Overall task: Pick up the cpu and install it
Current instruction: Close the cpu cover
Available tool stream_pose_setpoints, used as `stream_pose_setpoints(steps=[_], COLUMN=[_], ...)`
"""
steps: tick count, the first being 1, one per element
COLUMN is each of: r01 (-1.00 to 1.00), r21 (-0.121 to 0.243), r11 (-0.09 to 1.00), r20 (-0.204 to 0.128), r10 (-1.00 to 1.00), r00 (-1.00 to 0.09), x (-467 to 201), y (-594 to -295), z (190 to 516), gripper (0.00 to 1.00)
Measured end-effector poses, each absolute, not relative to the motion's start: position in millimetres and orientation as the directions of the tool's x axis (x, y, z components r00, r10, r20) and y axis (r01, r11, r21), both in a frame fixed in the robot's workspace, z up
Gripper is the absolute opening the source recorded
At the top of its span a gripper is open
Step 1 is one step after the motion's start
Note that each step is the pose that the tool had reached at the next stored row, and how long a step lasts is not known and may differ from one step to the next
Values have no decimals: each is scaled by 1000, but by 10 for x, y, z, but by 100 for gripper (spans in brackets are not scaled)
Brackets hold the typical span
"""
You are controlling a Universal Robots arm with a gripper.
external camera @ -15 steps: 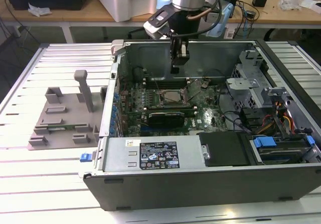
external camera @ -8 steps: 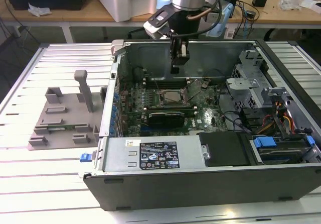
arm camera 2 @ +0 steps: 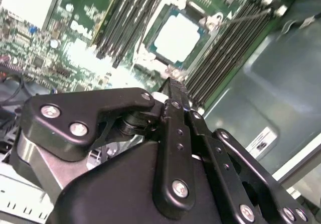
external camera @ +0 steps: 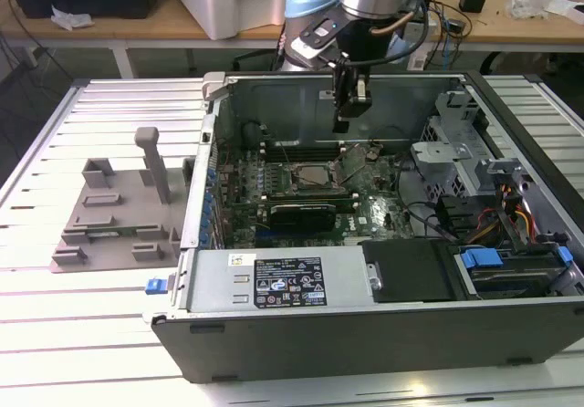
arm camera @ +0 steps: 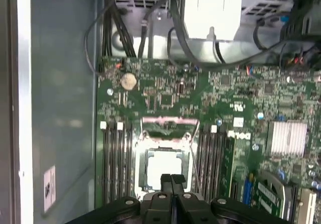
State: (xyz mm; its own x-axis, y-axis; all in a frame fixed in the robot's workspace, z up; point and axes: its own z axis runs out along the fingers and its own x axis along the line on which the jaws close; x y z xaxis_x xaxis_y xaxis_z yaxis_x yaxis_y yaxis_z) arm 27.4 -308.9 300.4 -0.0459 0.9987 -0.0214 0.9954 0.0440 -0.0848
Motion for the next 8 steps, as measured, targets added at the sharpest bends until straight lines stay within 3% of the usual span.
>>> stream_pose_setpoints(steps=[8], r01=[995], r21=[-85], r11=[44], r20=[-22], r10=[999], r00=[-46], x=[521], y=[-3061], z=[3003], gripper=[11])
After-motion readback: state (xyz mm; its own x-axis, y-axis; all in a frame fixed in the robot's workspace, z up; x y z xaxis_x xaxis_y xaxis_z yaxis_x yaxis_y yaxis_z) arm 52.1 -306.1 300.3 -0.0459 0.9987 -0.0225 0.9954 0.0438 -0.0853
